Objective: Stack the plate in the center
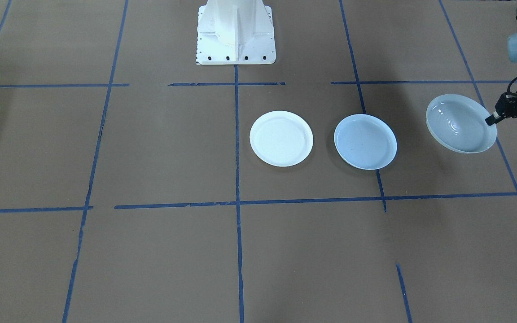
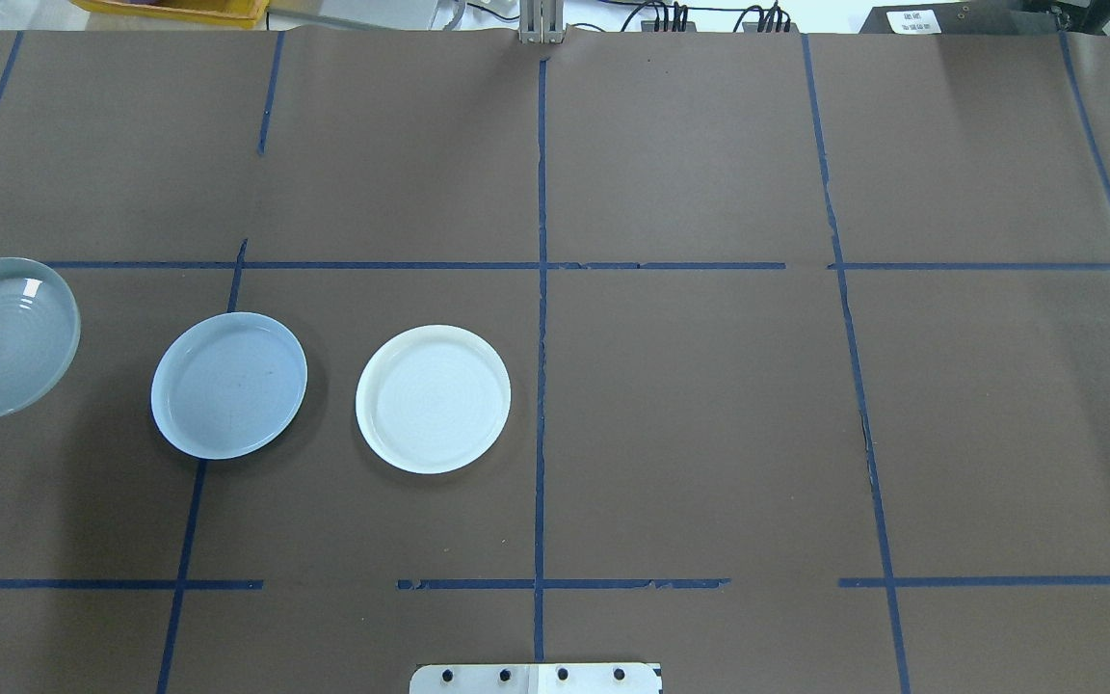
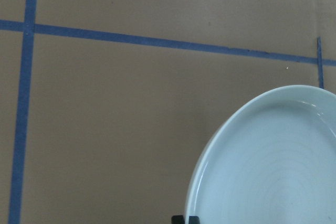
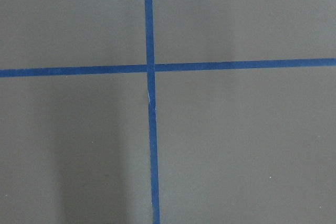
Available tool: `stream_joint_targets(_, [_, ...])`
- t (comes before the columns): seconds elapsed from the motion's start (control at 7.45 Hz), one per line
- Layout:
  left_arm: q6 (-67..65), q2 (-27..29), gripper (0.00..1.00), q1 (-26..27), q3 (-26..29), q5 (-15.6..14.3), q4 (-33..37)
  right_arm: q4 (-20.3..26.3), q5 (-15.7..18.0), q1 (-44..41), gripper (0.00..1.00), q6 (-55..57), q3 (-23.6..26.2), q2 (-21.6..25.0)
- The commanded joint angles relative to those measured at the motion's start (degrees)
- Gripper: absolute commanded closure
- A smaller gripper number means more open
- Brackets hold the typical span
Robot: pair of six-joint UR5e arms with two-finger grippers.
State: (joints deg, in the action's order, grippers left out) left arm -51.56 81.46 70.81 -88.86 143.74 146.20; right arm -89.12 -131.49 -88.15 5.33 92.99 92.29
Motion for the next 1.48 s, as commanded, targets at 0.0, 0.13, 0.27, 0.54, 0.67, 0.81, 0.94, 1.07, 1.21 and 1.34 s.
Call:
stream_joint_targets(0.0, [-15.08, 1.67, 1.00, -9.33, -3.33, -6.69, 1.70, 0.00, -0.08, 0.00, 0.00, 0.03, 0.00, 0.00])
stream_joint_targets(0.13, [-21.06, 2.81, 1.00, -12.59, -3.34, -8.81, 3.63, 0.00, -0.08, 0.00, 0.00, 0.03, 0.00, 0.00])
stream_joint_targets(0.27, [-25.39, 4.65, 1.00, -16.10, -3.25, -11.44, 4.08, 0.00, -0.08, 0.00, 0.00, 0.03, 0.00, 0.00])
stream_joint_targets(0.54, [-29.72, 6.42, 1.00, -20.08, -3.34, -13.57, 4.09, 0.00, 0.00, 0.00, 0.00, 0.03, 0.00, 0.00])
stream_joint_targets(0.67, [-29.91, 6.43, 1.00, -20.79, -3.51, -13.66, 4.09, 0.00, -0.08, 0.00, 0.00, 0.03, 0.00, 0.00])
stream_joint_targets(0.81, [-30.00, 6.43, 1.00, -21.32, -3.86, -13.67, 4.09, 0.00, 0.00, 0.00, 0.00, -0.05, 0.00, 0.00])
stream_joint_targets(0.94, [-29.91, 6.43, 1.00, -22.02, -4.13, -13.67, 4.09, 0.09, 0.00, 0.00, 0.00, 0.03, 0.00, 0.00])
stream_joint_targets(1.07, [-29.56, 6.43, 0.01, -22.03, -4.22, -13.49, 4.09, 0.00, 0.00, 0.00, 0.00, 0.03, 0.00, 0.00])
stream_joint_targets(1.21, [-29.56, 6.34, 0.00, -22.03, -4.48, -13.40, 4.09, 0.00, -0.08, 0.00, 0.00, -0.05, 0.00, 0.00])
stream_joint_targets(1.34, [-29.47, 6.25, 0.00, -21.94, -4.91, -12.88, 4.09, 0.00, -0.08, 0.00, 0.00, 0.03, 0.00, 0.00])
